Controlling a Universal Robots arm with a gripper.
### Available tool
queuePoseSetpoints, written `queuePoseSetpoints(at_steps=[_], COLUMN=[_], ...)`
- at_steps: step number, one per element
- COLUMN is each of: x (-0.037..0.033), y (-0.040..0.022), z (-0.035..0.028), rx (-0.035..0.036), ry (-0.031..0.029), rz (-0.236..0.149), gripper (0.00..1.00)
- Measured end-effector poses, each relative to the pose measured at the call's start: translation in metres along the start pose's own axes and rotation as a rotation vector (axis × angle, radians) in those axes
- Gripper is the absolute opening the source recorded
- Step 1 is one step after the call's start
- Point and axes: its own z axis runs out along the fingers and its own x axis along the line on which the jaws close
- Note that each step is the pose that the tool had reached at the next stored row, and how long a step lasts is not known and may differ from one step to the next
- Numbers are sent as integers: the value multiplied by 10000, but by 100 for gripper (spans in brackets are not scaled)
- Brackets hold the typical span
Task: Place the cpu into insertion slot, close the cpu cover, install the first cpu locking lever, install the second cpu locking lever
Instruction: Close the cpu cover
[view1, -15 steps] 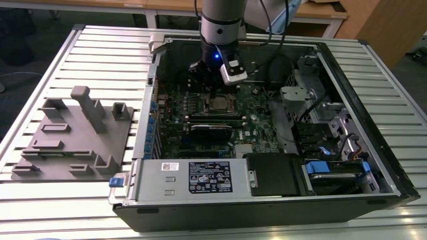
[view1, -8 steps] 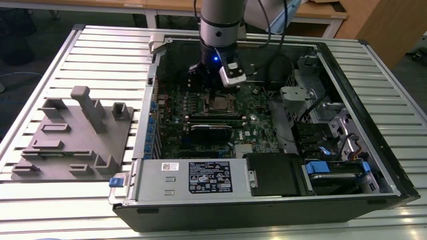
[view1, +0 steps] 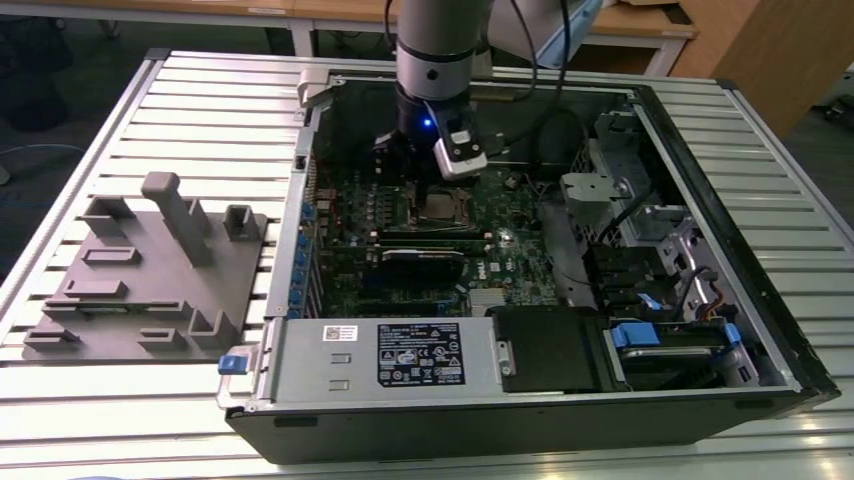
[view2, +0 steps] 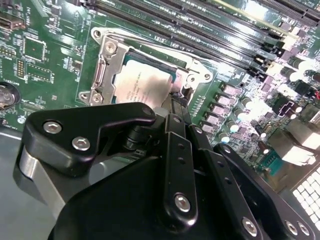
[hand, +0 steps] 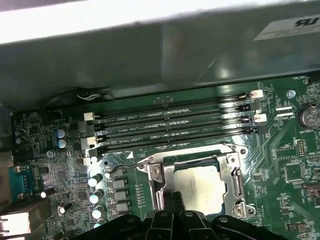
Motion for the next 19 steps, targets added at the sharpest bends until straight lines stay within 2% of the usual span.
queuePoseSetpoints(at_steps=[3,10,15,19], x=[2,3,26,30], y=[-1,-1,-6,-7], z=[26,42,92,157], rx=[2,-3,2,4], ry=[1,-2,1,2], rz=[-2,0,0,0], gripper=[10,10,10,10])
